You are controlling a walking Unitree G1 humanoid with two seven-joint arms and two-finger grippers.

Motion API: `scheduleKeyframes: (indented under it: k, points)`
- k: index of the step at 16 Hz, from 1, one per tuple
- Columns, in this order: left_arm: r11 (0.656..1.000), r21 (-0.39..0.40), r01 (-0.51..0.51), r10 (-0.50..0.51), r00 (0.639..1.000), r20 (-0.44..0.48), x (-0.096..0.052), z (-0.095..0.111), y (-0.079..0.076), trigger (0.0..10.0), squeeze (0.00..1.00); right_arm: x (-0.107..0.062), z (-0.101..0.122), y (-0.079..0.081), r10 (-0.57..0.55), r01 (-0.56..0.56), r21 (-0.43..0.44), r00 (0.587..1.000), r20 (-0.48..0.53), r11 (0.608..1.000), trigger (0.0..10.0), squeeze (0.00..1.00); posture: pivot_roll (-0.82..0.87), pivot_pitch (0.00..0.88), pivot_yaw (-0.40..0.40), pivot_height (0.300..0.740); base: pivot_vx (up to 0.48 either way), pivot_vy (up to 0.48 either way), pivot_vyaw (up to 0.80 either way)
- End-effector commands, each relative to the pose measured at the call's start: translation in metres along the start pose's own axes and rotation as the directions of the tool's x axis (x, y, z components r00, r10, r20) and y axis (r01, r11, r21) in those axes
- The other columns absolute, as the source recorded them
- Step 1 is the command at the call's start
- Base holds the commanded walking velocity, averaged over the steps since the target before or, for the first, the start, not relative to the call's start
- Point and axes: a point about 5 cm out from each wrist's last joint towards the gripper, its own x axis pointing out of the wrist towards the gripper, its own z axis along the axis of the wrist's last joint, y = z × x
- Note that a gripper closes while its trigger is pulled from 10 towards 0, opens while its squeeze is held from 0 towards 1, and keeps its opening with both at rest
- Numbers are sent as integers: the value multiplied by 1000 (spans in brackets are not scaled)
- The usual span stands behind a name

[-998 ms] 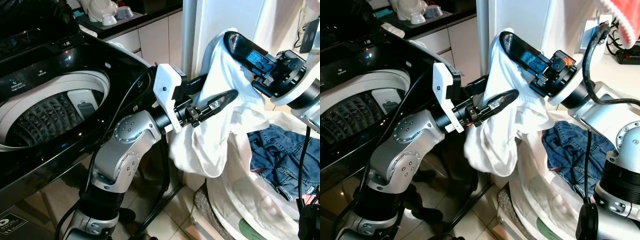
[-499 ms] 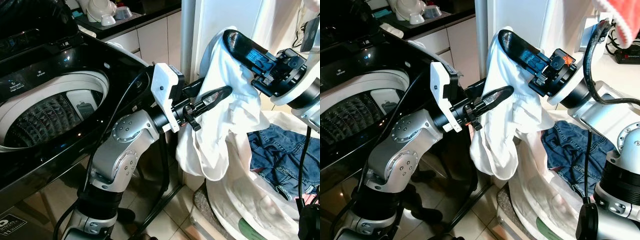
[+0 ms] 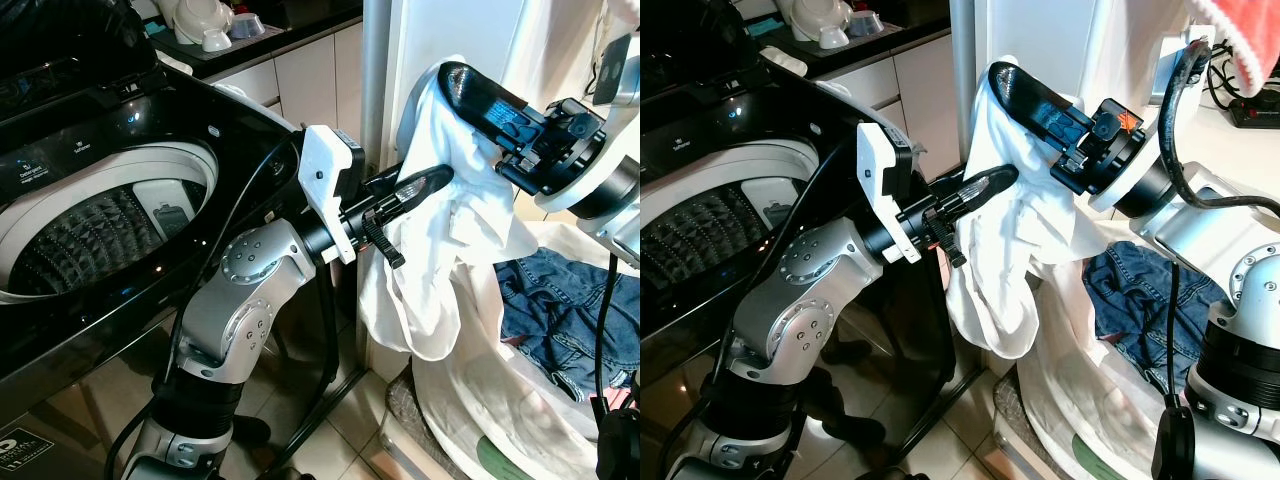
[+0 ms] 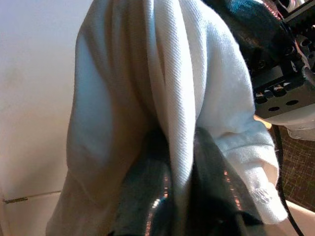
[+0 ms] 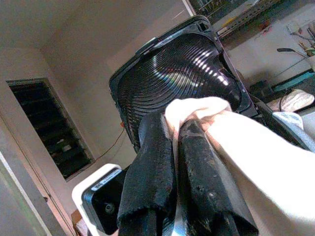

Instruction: Clothes washing

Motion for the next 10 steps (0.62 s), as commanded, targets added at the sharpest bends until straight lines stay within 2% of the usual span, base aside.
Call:
scheduleKeyframes:
  k: [1,4,5,6,7,8,9,10]
  points:
    - [1000,-8,-11,11,1000,-11,-2,0,4,0,0,5,4,12,55,-55,-34,998,10,998,0,0,-100,0,106,740,0,0,0]
    - [1000,-9,-14,14,1000,-11,-3,0,5,0,0,5,3,13,57,-57,-42,998,5,998,0,0,-99,0,106,740,0,0,0]
    - [1000,-3,-25,25,1000,-8,-3,1,6,0,0,6,4,13,58,-58,-54,998,4,997,6157,212,-99,0,106,740,0,0,0]
    - [1000,0,-31,31,999,-8,-3,1,7,0,0,6,4,14,58,-58,-61,998,3,996,6157,212,-99,0,106,740,0,0,0]
    - [997,23,-79,79,997,0,-4,4,14,0,0,6,4,15,75,-74,-59,997,2,995,10000,1000,-99,0,107,740,0,0,0]
    - [992,47,-121,121,993,10,-5,8,22,0,0,5,5,18,101,-101,-51,995,7,994,10000,1000,-98,0,108,740,0,0,0]
    - [977,100,-189,187,982,22,-9,17,37,0,0,5,7,20,108,-108,-71,994,10,992,10000,1000,-98,0,108,740,0,0,0]
    - [967,129,-220,218,976,30,-12,22,45,0,0,5,7,20,92,-91,-91,996,8,992,10000,1000,-98,0,110,740,0,0,0]
